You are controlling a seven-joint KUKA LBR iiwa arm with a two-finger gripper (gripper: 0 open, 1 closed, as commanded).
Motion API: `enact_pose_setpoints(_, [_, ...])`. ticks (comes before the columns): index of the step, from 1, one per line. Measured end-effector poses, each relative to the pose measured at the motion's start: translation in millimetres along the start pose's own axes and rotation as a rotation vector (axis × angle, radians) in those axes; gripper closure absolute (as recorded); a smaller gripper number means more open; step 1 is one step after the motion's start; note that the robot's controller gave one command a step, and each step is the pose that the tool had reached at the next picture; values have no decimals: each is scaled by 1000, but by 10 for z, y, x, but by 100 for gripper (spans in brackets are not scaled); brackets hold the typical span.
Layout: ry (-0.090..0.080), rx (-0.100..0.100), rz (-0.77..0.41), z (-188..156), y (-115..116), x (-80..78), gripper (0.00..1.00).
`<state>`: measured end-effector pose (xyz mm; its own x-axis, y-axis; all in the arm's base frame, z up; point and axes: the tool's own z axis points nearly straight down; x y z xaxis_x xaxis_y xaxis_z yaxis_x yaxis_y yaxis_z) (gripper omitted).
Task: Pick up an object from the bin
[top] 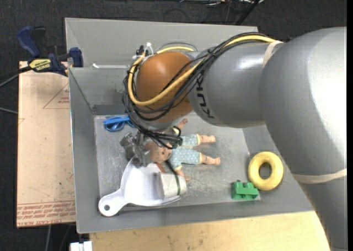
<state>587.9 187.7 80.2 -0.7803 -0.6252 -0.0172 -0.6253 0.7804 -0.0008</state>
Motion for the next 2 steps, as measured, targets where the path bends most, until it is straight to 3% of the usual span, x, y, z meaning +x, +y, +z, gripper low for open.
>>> enact_pose_setpoints(2, [1, -1, 0, -238, 6, 1, 100])
